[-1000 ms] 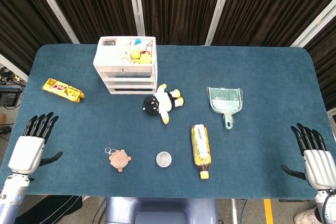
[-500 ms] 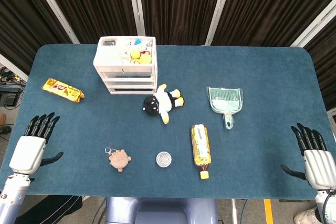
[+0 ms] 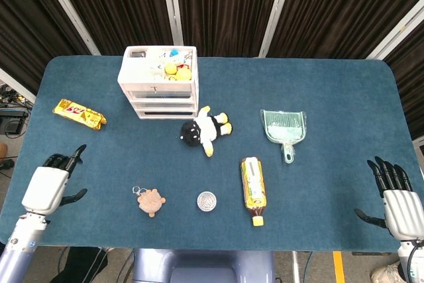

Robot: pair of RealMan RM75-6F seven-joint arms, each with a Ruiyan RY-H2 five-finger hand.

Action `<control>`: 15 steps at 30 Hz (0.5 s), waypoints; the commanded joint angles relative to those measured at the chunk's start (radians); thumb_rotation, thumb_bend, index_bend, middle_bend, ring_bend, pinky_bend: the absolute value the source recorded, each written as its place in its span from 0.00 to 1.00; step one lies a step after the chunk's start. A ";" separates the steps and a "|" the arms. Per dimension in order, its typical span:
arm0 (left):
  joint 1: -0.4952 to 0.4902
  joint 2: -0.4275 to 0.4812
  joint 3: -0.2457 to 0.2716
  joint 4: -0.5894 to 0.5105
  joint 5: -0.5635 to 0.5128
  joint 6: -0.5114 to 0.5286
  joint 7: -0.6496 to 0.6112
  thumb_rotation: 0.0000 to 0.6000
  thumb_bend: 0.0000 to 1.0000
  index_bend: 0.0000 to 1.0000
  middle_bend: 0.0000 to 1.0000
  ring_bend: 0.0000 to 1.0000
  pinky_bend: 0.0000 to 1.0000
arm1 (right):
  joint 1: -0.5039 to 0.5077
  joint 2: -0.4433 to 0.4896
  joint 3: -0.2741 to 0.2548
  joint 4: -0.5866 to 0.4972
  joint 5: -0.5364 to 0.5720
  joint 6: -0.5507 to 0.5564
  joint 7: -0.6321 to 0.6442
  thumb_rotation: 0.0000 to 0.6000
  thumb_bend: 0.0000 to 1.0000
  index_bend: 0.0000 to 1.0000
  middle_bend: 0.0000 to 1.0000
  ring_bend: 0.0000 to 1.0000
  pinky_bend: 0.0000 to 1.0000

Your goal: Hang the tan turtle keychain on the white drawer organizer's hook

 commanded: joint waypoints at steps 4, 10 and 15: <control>-0.104 -0.034 -0.025 -0.048 -0.109 -0.190 0.126 1.00 0.19 0.37 0.96 0.86 0.72 | -0.001 0.002 0.002 0.000 0.005 0.000 0.004 1.00 0.00 0.00 0.00 0.00 0.00; -0.172 -0.098 -0.030 -0.029 -0.192 -0.300 0.243 1.00 0.19 0.39 0.99 0.89 0.75 | 0.001 0.003 0.004 0.001 0.007 -0.003 0.009 1.00 0.00 0.00 0.00 0.00 0.00; -0.223 -0.156 -0.031 -0.008 -0.266 -0.369 0.336 1.00 0.20 0.39 0.99 0.89 0.75 | 0.000 0.003 0.004 -0.001 0.010 -0.004 0.010 1.00 0.00 0.00 0.00 0.00 0.00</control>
